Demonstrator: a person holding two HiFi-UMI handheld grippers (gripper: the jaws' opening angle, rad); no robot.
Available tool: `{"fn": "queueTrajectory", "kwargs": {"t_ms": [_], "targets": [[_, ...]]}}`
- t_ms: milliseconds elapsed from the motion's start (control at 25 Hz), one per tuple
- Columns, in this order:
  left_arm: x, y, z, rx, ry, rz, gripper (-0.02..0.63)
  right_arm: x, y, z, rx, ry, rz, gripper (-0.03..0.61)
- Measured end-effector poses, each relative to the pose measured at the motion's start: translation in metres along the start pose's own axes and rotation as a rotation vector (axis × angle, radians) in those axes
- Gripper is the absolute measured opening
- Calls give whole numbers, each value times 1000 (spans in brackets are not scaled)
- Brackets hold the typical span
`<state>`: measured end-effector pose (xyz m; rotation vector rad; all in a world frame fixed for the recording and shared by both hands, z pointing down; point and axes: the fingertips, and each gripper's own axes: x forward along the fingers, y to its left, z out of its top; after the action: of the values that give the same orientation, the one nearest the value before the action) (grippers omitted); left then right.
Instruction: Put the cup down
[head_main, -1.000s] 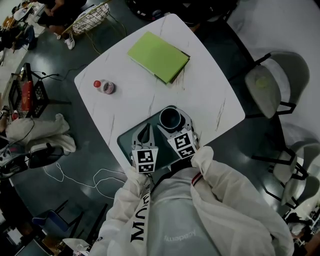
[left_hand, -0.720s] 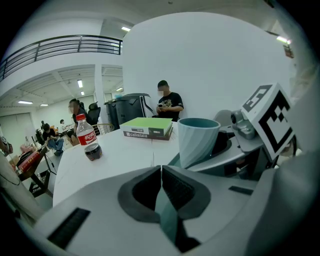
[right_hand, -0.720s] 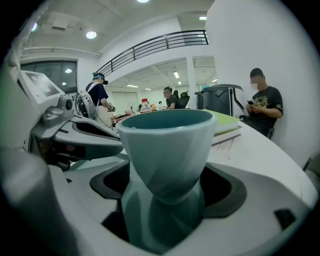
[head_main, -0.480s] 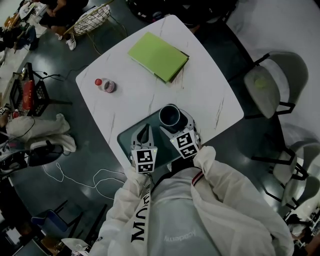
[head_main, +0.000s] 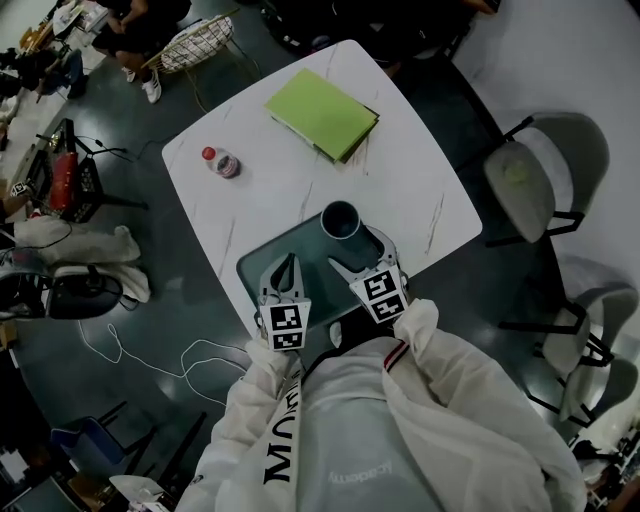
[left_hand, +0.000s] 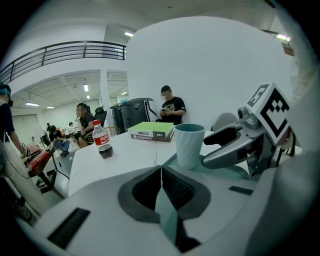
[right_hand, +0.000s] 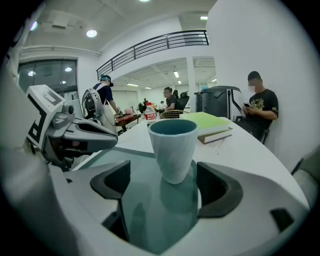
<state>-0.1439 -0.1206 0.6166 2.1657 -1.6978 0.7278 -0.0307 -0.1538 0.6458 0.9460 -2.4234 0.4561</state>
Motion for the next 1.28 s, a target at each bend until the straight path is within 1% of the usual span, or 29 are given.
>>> {"fn": "queueTrajectory", "kwargs": {"t_ms": [120,240,400,560,720,800,840,920,1080,1160,1280], "targets": [[-16,0,1,-5,-18,12,14,-16,10,9,1,-33,-2,419],[-37,-1,3,-16,-39,25,14,-35,20,16,-4,-60,-14,392],[-74,-3,12,-24,-84,42,14,-64,42,30,16,-100,-2,310],[-111,-5,18,-32,-135,59,14,-93,67,45,23,-154,18,274],[-149,-7,21,-49,-161,70,14,-122,95,61,46,-209,36,234],[-166,-11,25,-48,-181,74,14,-136,105,67,59,-235,33,205],[-173,-13,27,-48,-191,77,14,-142,109,70,60,-247,30,178],[-187,-18,31,-52,-210,83,14,-154,118,72,53,-268,29,152],[-216,-26,32,-56,-236,95,14,-177,141,78,41,-308,44,126],[-230,-28,33,-63,-247,97,14,-189,152,83,41,-331,55,93],[-248,-31,35,-79,-261,96,14,-204,166,87,38,-348,67,67]]}}
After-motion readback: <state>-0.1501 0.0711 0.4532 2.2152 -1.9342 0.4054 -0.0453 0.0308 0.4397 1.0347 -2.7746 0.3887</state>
